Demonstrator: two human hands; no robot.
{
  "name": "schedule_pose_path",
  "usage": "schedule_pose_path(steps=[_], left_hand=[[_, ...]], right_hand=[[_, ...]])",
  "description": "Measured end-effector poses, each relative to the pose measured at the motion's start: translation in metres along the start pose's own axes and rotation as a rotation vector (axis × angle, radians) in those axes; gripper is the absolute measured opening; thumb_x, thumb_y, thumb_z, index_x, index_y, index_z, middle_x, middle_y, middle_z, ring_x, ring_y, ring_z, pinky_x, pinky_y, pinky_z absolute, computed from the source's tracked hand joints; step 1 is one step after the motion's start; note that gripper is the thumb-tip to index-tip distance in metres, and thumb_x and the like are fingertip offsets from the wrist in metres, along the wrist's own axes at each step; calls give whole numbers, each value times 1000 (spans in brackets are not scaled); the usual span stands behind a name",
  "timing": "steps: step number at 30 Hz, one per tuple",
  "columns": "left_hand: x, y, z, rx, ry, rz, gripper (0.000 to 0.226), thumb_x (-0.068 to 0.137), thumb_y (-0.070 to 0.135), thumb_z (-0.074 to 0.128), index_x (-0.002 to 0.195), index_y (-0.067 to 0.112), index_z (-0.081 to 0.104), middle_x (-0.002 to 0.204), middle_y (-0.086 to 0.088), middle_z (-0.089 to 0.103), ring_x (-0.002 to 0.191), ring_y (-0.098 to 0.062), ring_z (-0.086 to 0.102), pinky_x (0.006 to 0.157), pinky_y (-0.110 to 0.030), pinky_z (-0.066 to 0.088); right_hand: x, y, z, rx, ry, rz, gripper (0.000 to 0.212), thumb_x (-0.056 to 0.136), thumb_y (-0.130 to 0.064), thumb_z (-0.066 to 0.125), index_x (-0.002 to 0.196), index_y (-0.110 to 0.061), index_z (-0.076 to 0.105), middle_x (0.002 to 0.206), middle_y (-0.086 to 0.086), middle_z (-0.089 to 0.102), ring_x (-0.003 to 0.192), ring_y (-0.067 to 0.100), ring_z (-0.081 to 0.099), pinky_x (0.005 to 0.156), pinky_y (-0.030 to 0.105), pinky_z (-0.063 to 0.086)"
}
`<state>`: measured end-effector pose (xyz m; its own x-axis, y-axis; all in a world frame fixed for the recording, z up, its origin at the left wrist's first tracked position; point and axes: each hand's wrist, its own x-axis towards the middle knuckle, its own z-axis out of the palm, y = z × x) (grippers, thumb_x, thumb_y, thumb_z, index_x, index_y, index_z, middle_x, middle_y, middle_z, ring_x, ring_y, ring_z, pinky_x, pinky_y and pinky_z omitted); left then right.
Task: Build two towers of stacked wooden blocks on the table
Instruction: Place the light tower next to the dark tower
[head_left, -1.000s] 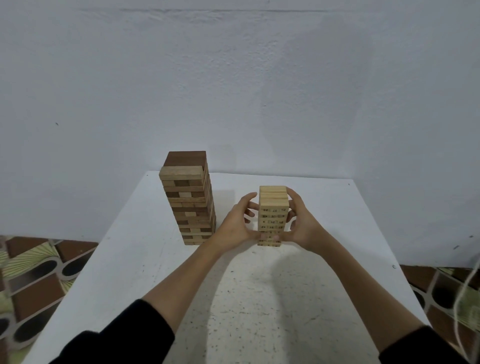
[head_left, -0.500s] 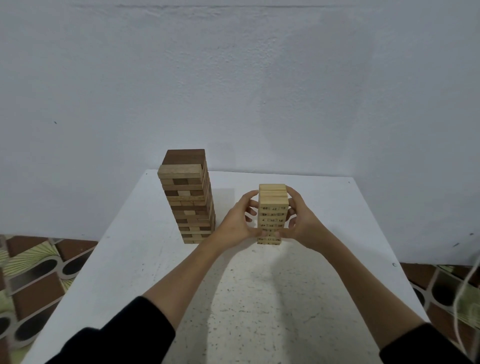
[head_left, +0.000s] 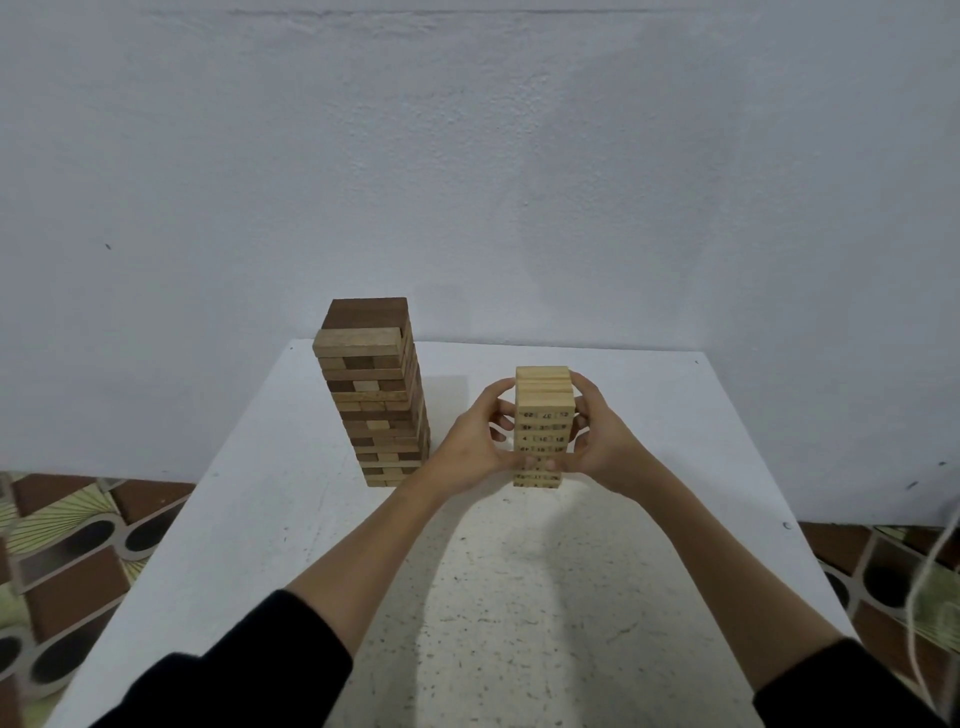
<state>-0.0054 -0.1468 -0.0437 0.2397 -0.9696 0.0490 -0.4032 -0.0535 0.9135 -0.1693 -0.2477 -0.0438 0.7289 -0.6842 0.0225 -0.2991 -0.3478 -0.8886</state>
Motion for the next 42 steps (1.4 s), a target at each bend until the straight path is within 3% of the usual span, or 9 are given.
schedule_pose_path(steps=[4,9,14,21,28,33,42], left_hand=[[-1,0,0,5,-2,-5,92,69,13,83,144,23,30,107,6,55,94,-5,50,79,-15,45],[-3,-5,0,82,-73,-53,105,65,20,86,147,24,22,127,5,44,107,-10,47,81,-17,44],[-4,-12,7,123,-117,-134,105,66,15,86,147,26,20,124,9,44,104,-11,50,76,-21,51],[-1,-18,16,83,-97,-116,92,67,-1,80,140,25,32,120,-5,53,98,-25,56,70,-28,56],[0,-20,19,55,-72,-130,85,68,-3,78,136,26,37,112,-11,56,89,-22,56,68,-36,57],[0,-20,18,47,-77,-133,85,68,-3,78,136,27,37,116,-9,55,100,-30,57,68,-41,58],[0,-21,21,25,-53,-168,85,67,-1,79,135,30,37,110,-10,57,95,-29,60,64,-42,58]], right_hand=[[-1,0,0,-16,-8,7,108,66,-4,82,148,-19,12,109,-3,49,93,25,54,68,24,49],[-4,4,1,-72,-49,59,116,64,-6,83,149,-21,6,107,-16,43,85,12,47,65,17,43],[-7,9,5,-117,-87,90,114,65,-1,81,149,-19,5,113,-5,46,78,11,48,64,15,45],[-6,16,13,-107,-73,74,105,66,3,78,147,-13,13,115,3,50,76,11,56,60,14,46],[-3,21,17,-90,-40,38,99,68,1,77,146,-10,17,119,10,51,89,13,60,65,17,51],[-3,20,17,-101,-32,15,96,68,0,78,144,-9,20,117,10,53,86,10,60,65,13,48],[-1,23,18,-62,-45,56,96,66,2,77,143,-11,21,115,7,54,92,8,59,67,17,50]])
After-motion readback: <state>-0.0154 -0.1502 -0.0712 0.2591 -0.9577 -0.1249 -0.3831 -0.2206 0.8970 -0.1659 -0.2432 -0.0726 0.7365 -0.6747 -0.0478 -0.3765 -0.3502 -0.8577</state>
